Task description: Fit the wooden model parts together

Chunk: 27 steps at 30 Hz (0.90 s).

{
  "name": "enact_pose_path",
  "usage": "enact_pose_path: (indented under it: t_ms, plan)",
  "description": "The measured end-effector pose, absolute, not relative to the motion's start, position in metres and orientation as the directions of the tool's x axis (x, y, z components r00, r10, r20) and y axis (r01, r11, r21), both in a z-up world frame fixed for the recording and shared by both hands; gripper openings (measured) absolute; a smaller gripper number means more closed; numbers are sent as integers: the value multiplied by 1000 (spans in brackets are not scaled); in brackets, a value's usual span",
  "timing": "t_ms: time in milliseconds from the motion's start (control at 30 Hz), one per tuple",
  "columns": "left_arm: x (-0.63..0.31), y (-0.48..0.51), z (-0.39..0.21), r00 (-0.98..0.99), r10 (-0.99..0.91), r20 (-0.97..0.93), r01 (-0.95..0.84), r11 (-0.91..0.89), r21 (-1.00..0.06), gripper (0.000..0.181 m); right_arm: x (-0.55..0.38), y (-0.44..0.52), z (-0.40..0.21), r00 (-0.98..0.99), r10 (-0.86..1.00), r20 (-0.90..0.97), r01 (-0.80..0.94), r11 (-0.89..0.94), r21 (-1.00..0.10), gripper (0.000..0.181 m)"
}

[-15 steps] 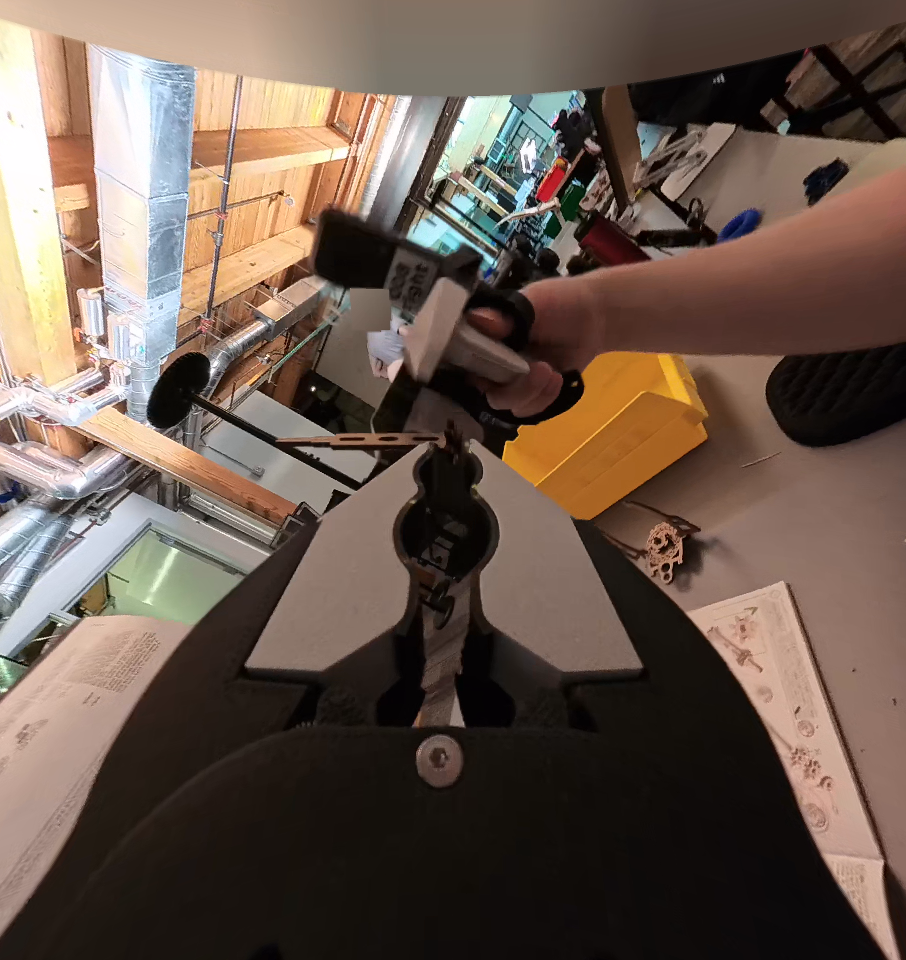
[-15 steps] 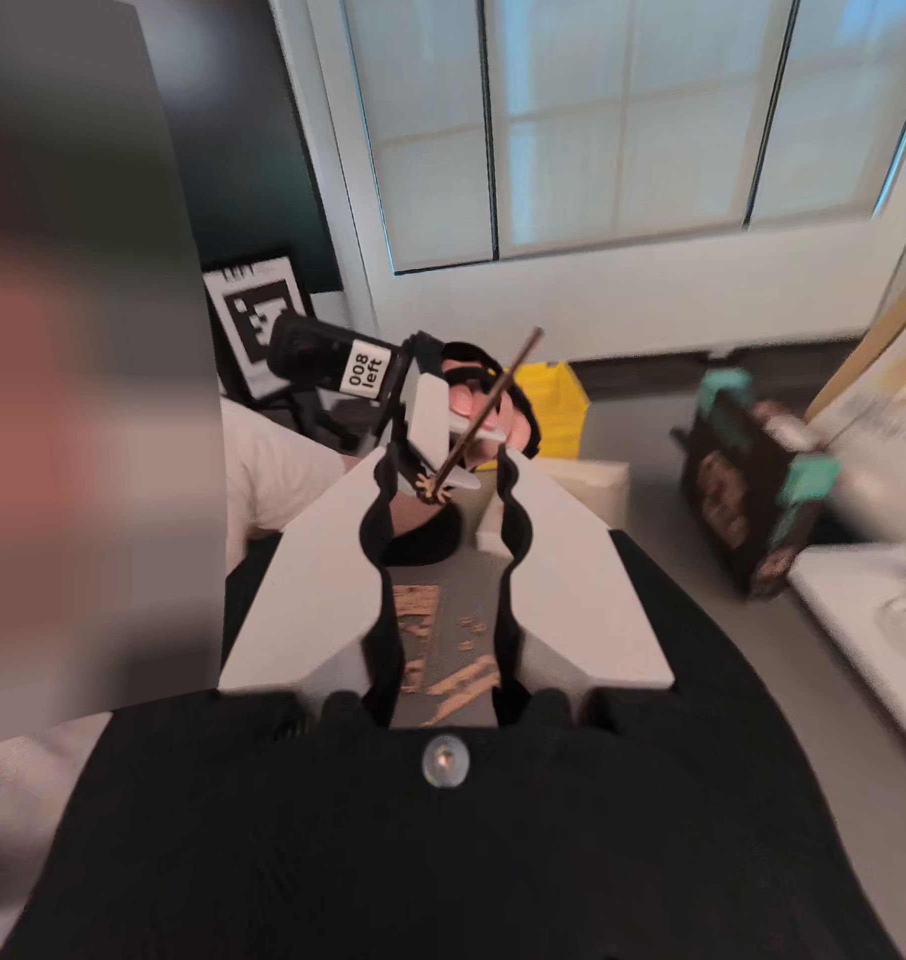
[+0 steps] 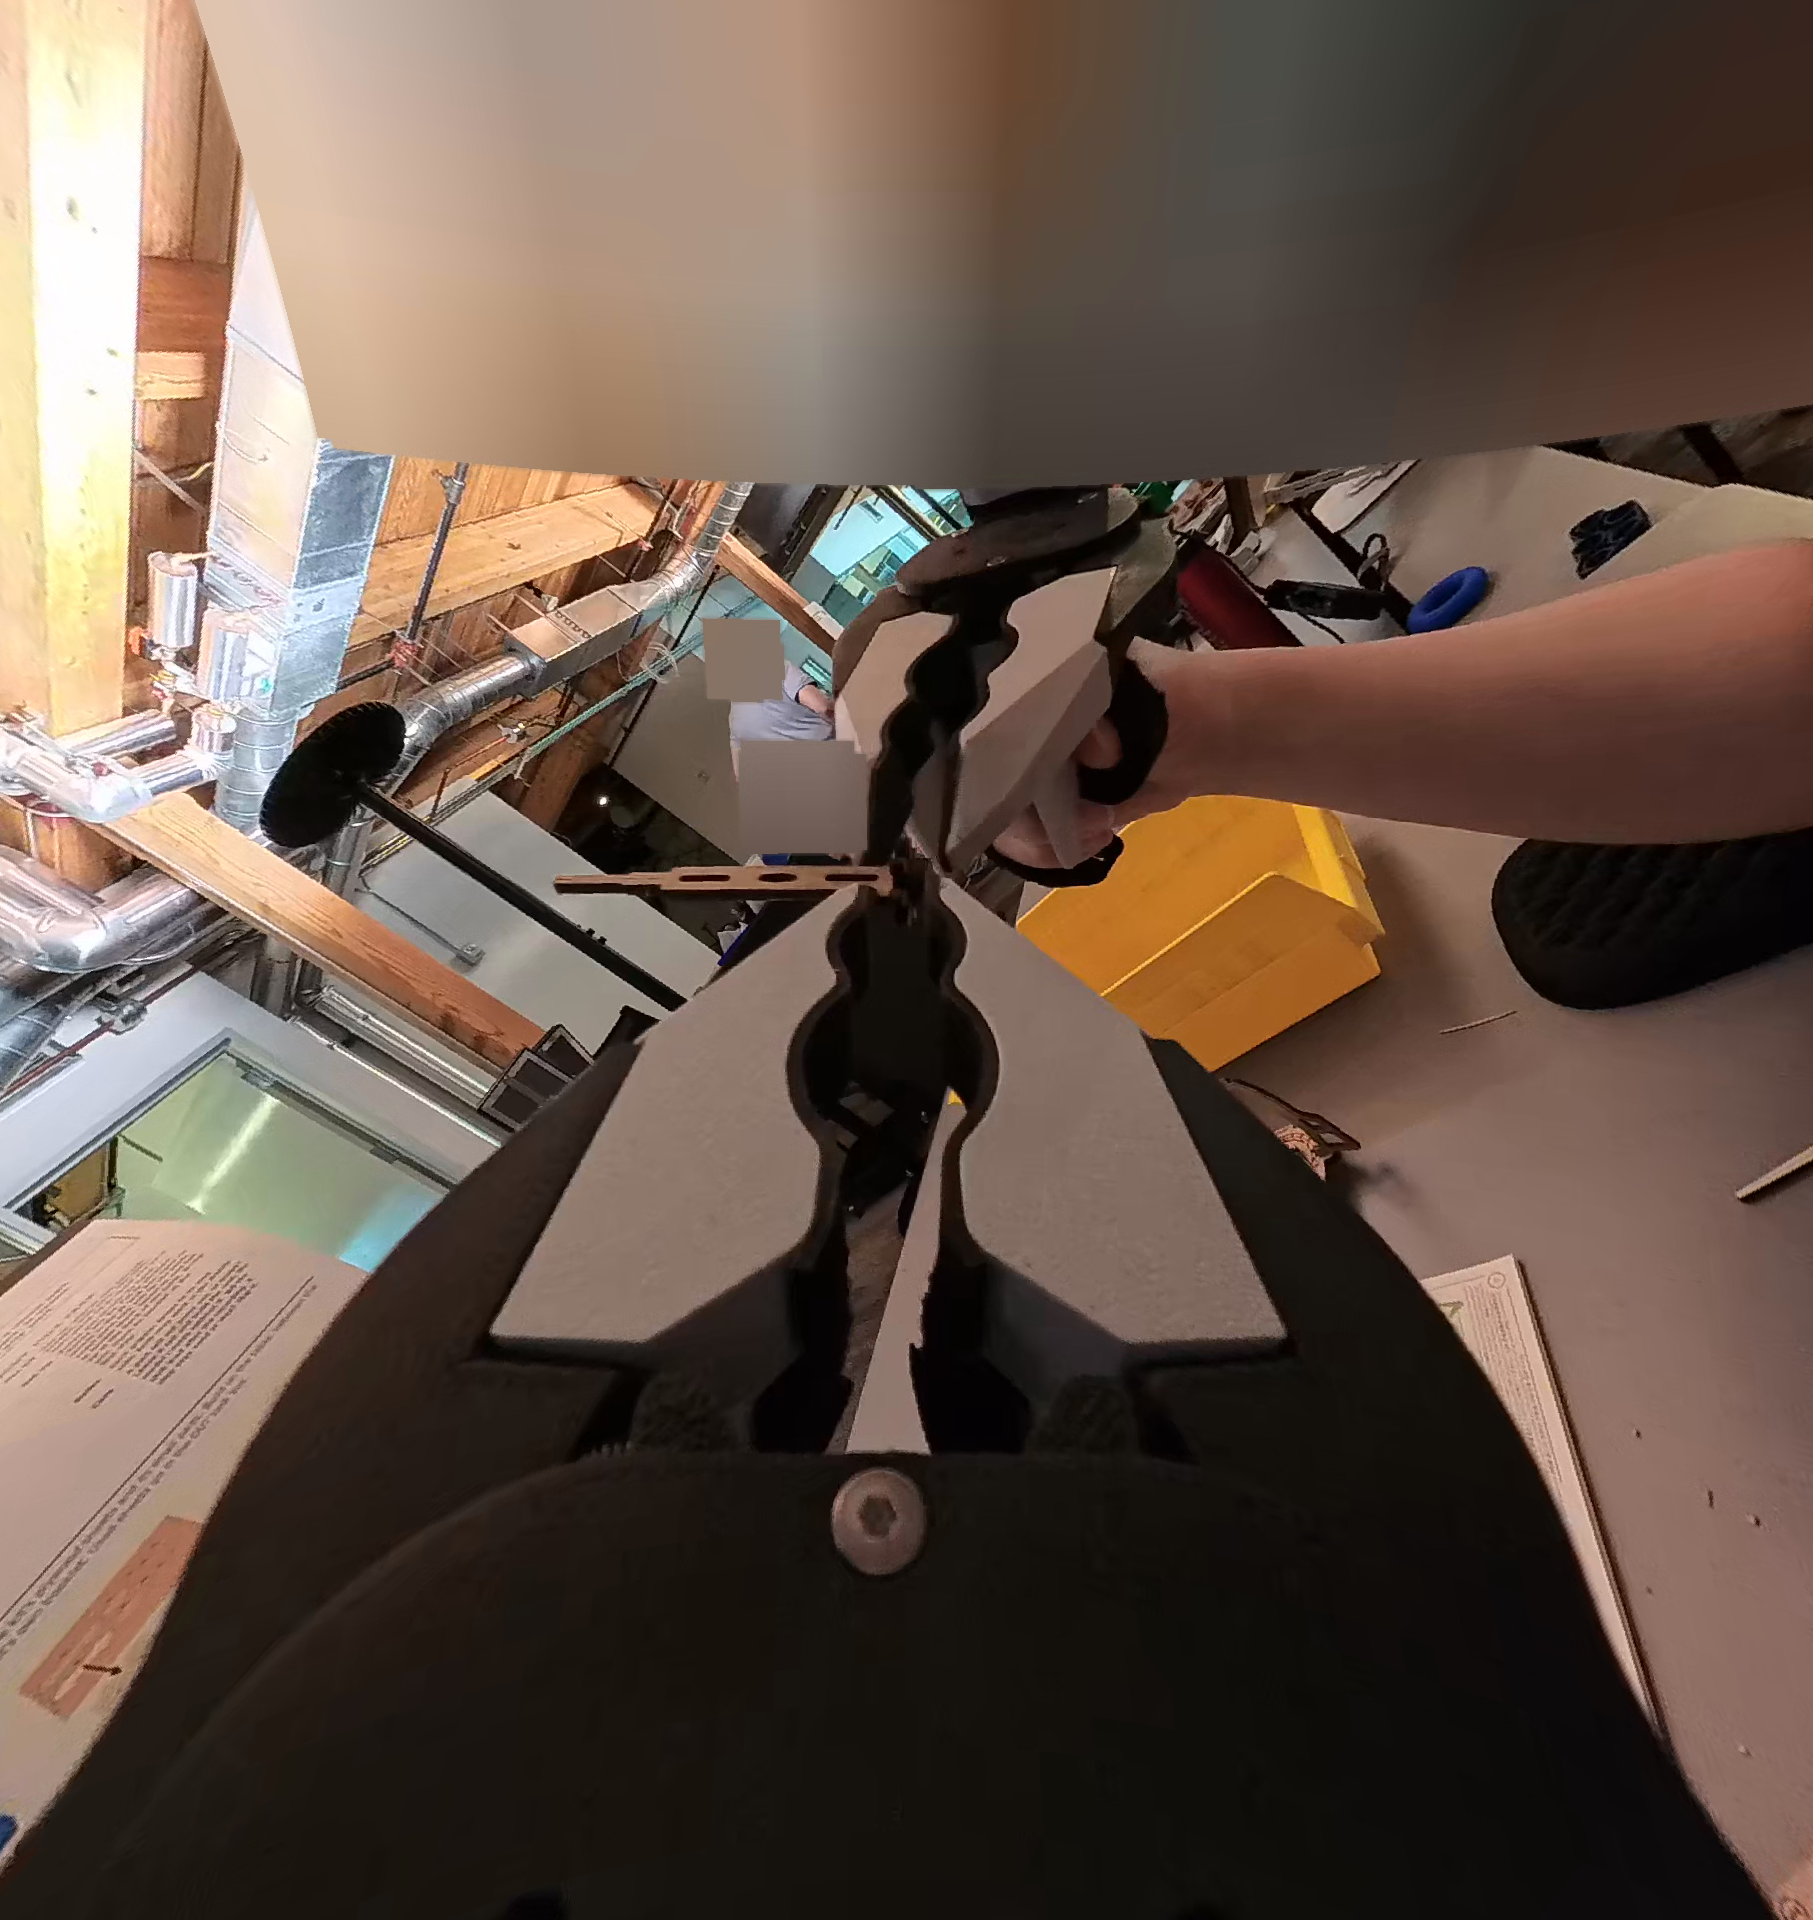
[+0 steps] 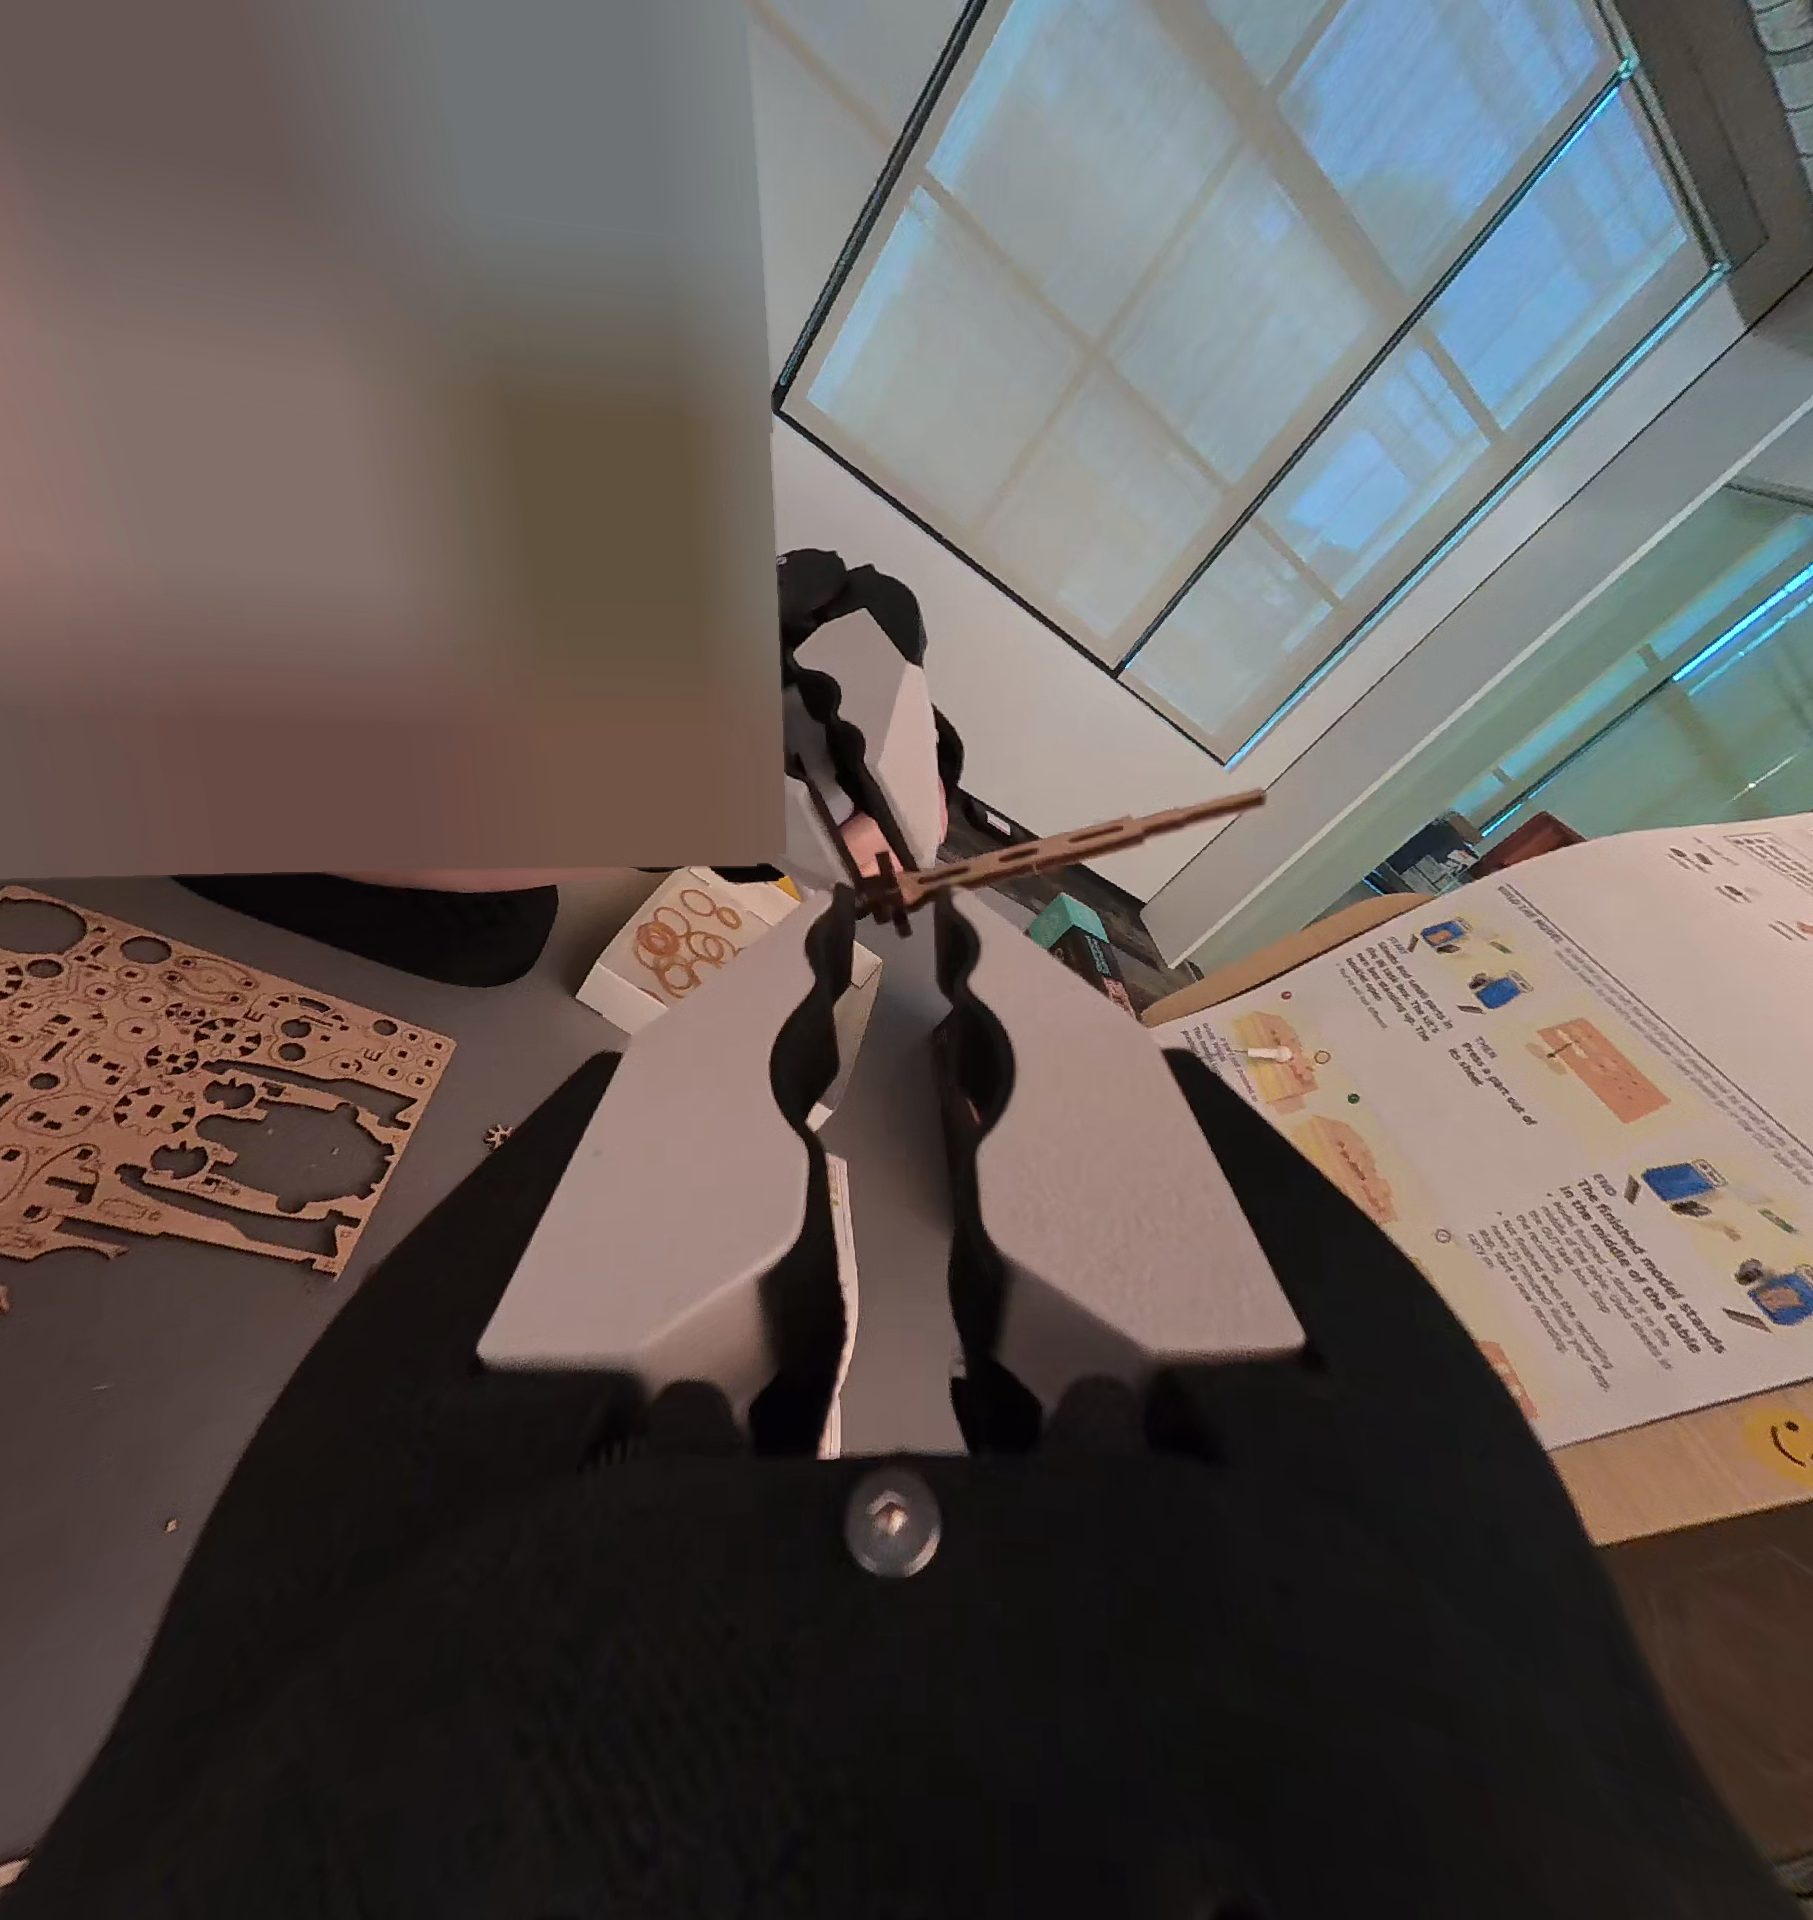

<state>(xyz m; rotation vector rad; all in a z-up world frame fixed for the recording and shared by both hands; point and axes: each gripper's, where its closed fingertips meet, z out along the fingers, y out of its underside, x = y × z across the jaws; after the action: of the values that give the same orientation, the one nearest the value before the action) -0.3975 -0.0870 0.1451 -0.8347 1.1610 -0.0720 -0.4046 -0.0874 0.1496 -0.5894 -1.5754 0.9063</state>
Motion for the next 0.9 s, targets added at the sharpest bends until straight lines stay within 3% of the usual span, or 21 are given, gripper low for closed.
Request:
enact_pose_path:
  t_ms: [900]
  plan:
    - [-400,-81,142,433,-451,-780,-398,681,-614,6,-408,-81,145,-159,784,601,-11,607,-795,7]
